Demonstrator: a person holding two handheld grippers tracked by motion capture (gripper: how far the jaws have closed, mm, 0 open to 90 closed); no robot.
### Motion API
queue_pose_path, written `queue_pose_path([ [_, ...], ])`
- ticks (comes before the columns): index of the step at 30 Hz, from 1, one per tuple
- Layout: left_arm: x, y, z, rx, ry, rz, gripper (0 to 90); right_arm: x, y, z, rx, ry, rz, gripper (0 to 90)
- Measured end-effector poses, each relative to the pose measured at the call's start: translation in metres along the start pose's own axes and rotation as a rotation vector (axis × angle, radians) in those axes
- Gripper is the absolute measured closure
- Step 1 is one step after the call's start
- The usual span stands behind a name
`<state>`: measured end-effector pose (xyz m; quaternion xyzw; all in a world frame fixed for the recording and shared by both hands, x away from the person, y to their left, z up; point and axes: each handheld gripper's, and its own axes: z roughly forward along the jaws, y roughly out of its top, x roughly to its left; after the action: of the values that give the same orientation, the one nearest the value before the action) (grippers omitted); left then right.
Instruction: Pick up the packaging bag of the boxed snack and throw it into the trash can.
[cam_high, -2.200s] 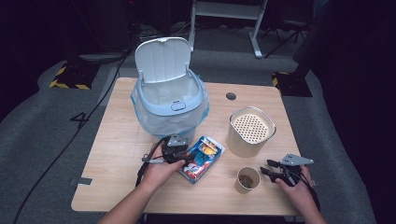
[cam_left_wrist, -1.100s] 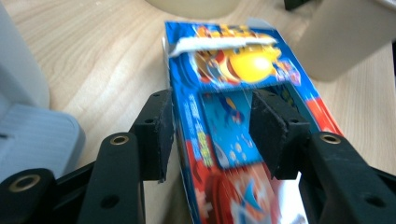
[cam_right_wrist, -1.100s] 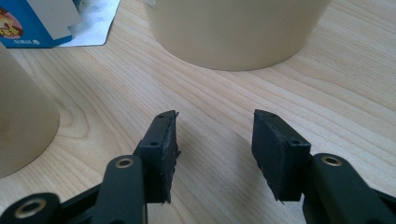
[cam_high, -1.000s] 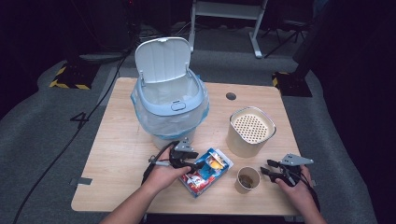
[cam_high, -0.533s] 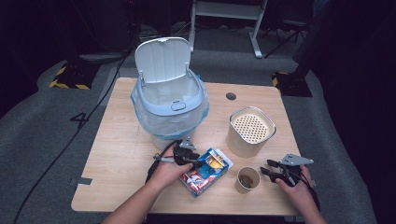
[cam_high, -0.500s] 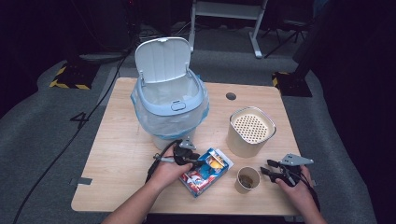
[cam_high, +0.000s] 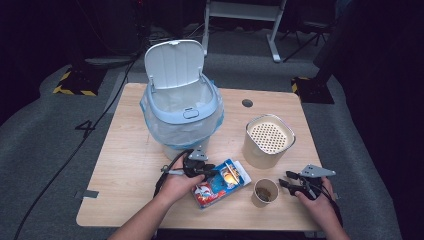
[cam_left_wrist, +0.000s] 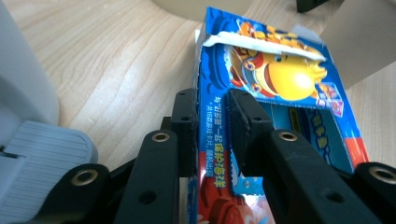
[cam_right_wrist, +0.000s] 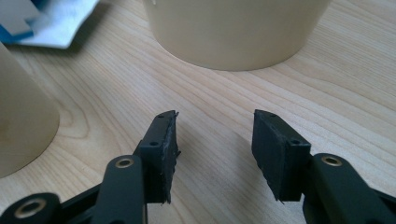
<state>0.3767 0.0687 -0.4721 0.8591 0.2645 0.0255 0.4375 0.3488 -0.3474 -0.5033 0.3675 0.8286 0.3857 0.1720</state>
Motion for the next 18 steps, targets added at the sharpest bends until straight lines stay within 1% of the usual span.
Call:
queue_pose_path([
  [6, -0.004, 0.002, -0.01, -0.052, -0.001, 0.011, 73.9, 0.0, 0.0, 0.0, 0.0, -0.001, 0.0, 50.8],
  [8, -0.004, 0.003, -0.014, -0.078, -0.007, 0.011, 74.2, 0.0, 0.0, 0.0, 0.0, -0.001, 0.0, 50.8],
  [9, -0.004, 0.004, -0.017, -0.099, -0.008, 0.012, 74.6, 0.0, 0.0, 0.0, 0.0, -0.001, 0.0, 50.8],
  [10, -0.004, 0.004, -0.019, -0.108, -0.008, 0.014, 74.6, 0.0, 0.0, 0.0, 0.0, -0.001, 0.0, 50.8],
  [15, -0.005, 0.012, -0.031, -0.169, -0.004, 0.032, 75.3, 0.0, 0.0, 0.0, 0.0, -0.001, -0.001, 50.7],
  [18, -0.006, 0.017, -0.039, -0.221, -0.01, 0.031, 75.5, 0.001, 0.0, 0.0, 0.0, -0.004, -0.003, 50.6],
])
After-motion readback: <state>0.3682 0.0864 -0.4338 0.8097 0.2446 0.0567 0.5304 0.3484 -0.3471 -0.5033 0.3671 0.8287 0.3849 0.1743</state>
